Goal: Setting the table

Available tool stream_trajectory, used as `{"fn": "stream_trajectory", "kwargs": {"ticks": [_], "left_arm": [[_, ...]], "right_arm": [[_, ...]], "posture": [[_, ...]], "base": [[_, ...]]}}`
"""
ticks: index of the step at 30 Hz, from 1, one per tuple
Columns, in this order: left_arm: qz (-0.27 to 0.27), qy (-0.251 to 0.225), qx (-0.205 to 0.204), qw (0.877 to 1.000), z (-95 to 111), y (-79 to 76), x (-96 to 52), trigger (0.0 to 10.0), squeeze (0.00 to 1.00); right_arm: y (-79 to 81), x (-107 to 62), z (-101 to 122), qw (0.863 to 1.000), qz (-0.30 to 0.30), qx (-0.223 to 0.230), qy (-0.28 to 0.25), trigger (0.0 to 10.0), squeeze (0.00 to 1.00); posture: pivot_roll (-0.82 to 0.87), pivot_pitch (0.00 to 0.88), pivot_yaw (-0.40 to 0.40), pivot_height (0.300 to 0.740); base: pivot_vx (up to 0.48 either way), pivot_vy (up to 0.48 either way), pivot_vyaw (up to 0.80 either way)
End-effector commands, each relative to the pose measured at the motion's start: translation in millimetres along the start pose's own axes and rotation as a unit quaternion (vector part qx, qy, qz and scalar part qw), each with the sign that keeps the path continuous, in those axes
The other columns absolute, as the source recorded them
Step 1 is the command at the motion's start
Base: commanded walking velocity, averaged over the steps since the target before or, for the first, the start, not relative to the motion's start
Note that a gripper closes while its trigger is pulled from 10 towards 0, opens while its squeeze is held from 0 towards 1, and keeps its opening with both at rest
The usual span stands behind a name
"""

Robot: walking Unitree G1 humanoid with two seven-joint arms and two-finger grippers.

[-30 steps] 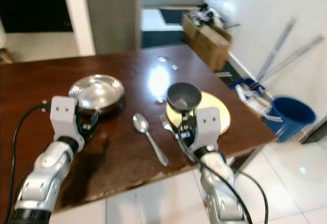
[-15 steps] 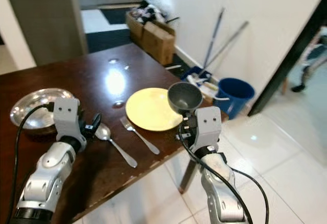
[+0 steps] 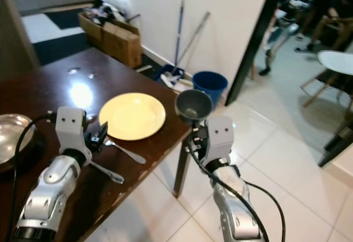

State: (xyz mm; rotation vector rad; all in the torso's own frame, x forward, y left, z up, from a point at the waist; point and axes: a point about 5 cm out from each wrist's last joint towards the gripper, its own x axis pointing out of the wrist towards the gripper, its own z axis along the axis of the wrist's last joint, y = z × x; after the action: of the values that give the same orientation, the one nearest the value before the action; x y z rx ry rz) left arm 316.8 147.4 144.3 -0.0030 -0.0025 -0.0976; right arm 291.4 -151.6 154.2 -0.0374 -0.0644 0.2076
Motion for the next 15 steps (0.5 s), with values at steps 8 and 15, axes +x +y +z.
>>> {"fn": "stream_trajectory", "kwargs": {"ticks": [8,15], "left_arm": [[-0.006,0.006,-0.005,1.000,-1.7,-3.5,1.1,10.0,0.00],[-0.008,0.006,-0.004,1.000,-1.8,-3.9,1.1,10.0,0.00]], "right_arm": [[-3.7,-0.9,-1.1,1.000,-0.007,-0.003,0.000,10.0,0.00],[-3.1,-0.4,-1.3,1.000,-0.006,-0.004,-0.001,10.0,0.00]], "posture": [[-0.08,0.000,0.075,0.740],[-0.08,0.000,0.076,0.740]], "base": [[0.000,0.000,-0.80],[0.000,0.000,-0.80]]}}
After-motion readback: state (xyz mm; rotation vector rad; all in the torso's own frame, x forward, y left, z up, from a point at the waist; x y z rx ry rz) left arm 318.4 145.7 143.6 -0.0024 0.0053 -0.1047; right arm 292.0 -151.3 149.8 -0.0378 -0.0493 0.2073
